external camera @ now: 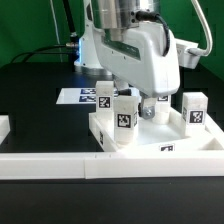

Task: Assemble square table

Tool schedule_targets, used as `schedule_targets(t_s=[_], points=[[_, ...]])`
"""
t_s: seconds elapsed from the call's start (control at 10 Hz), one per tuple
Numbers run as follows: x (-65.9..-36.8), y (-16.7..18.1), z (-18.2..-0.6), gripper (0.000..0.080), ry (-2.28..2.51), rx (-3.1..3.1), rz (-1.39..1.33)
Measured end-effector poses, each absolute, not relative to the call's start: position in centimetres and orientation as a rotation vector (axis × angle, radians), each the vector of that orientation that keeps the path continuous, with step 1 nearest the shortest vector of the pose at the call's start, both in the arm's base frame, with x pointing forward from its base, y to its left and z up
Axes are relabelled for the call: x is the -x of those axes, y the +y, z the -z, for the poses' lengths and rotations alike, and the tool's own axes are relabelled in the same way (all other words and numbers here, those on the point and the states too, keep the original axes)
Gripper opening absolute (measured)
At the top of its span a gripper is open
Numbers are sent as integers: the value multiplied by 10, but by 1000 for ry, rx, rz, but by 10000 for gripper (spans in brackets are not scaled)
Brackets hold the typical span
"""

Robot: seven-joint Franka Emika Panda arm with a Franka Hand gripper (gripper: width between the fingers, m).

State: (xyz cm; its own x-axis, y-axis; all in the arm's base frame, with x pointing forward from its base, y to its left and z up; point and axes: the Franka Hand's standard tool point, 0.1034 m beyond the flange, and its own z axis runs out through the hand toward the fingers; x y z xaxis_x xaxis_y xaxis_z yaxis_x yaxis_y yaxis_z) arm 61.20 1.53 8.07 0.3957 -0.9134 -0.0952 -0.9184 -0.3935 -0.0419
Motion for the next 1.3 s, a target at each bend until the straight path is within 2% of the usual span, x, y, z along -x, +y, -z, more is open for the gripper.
schedule_targets(t_s=[0.5, 0.7, 0.8, 0.9, 1.0, 1.3], points=[[-609, 13, -73, 649, 817, 2958, -34], [-609, 14, -73, 639, 814, 2958, -34], [-609, 14, -73, 480, 843, 2950, -36], [-609, 14, -73, 480, 880, 2939, -37], [-609, 13, -73, 298, 999, 2902, -42], [-609, 15, -73, 288, 1337, 2764, -56]])
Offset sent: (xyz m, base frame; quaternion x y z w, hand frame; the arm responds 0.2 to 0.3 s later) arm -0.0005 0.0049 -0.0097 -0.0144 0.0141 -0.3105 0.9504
